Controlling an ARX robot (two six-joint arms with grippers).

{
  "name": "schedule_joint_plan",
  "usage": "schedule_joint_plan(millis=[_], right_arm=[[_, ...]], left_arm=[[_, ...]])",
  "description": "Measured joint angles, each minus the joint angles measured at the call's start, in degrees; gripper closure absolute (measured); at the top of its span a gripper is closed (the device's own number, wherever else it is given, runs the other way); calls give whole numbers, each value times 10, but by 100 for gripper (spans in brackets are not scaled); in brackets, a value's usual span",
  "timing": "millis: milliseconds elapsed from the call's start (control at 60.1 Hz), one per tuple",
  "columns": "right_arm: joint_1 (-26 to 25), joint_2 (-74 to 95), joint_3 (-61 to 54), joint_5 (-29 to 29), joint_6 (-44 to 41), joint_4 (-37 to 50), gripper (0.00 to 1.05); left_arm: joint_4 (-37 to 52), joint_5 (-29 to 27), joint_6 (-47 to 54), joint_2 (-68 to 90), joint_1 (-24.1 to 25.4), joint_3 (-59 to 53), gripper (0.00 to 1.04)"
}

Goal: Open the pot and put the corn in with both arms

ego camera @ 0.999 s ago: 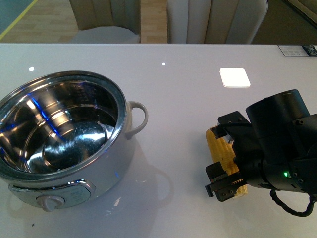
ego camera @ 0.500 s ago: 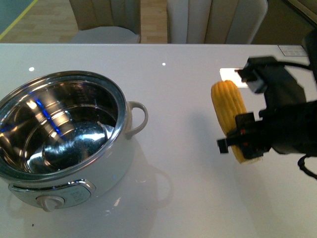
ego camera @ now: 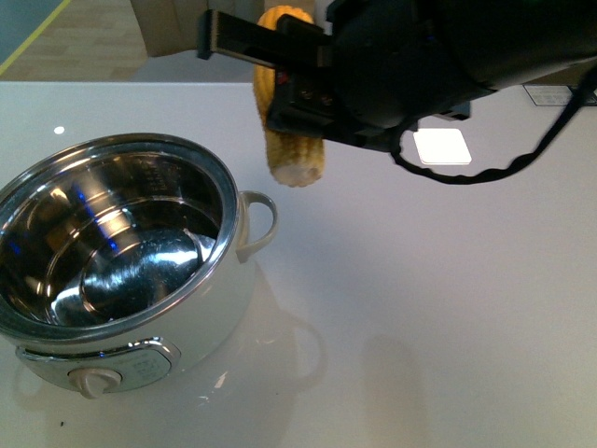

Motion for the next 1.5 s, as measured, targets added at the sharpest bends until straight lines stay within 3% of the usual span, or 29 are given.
schedule_joint_plan(millis=[633,1132,1299,1499], right_arm=[[87,156,160,10,83,-61,90],[111,218,209,-7,89,-93,90],[112,227,215,-11,89,-96,58],[109,227,217,-20,98,-87,26]], left_arm=[[0,0,0,0,0,0,7],[0,0,0,0,0,0,7],[0,0,0,0,0,0,7],[0,0,0,0,0,0,7]])
